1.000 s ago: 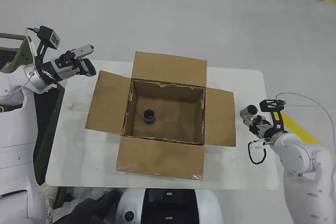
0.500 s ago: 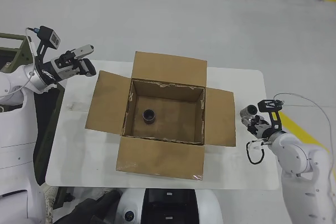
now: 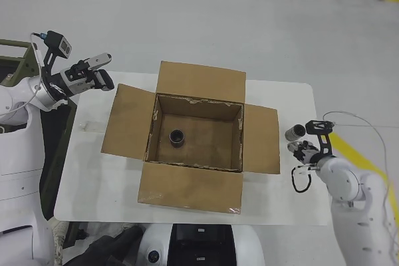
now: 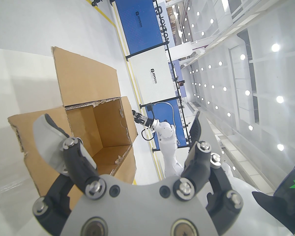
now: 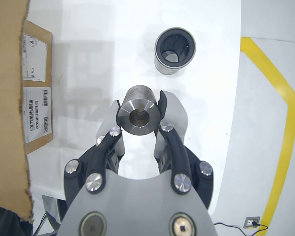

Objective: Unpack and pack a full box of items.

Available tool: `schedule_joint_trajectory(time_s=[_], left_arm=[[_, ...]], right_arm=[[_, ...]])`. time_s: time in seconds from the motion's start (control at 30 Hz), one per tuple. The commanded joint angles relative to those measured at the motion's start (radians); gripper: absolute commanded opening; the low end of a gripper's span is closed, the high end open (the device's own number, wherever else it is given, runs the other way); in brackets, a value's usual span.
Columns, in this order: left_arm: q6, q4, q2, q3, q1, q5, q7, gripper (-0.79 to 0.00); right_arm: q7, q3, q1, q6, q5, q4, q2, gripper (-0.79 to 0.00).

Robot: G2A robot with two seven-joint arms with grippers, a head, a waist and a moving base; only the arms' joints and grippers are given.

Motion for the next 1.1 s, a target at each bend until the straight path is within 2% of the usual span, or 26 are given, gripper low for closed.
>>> schedule_joint_trajectory(time_s=[0.0, 0.8, 0.93, 0.97, 1.0, 1.03, 1.07], left_arm=[[0.0, 0.0, 0.0, 0.0, 0.0, 0.0, 0.0, 0.0], [0.0, 0.0, 0.0, 0.0, 0.0, 0.0, 0.0, 0.0], [0.0, 0.0, 0.0, 0.0, 0.0, 0.0, 0.0, 0.0], [0.0, 0.0, 0.0, 0.0, 0.0, 0.0, 0.0, 0.0], [0.0, 0.0, 0.0, 0.0, 0.0, 0.0, 0.0, 0.0], [0.0, 0.0, 0.0, 0.0, 0.0, 0.0, 0.0, 0.0], [0.0, 0.0, 0.0, 0.0, 0.0, 0.0, 0.0, 0.0]], right_arm=[[0.007, -0.003, 0.009, 0.009, -0.008, 0.019, 0.001, -0.785], [0.012, -0.065, 0.116, 0.136, -0.083, 0.211, 0.006, -0.779], [0.014, -0.076, 0.129, 0.142, -0.085, 0.23, 0.006, -0.69], [0.015, -0.08, 0.131, 0.144, -0.088, 0.232, 0.006, -0.566], [0.017, -0.083, 0.133, 0.148, -0.092, 0.234, 0.006, -0.499], [0.018, -0.086, 0.135, 0.15, -0.094, 0.234, 0.006, -0.446], [0.018, -0.088, 0.137, 0.153, -0.096, 0.235, 0.006, -0.434]])
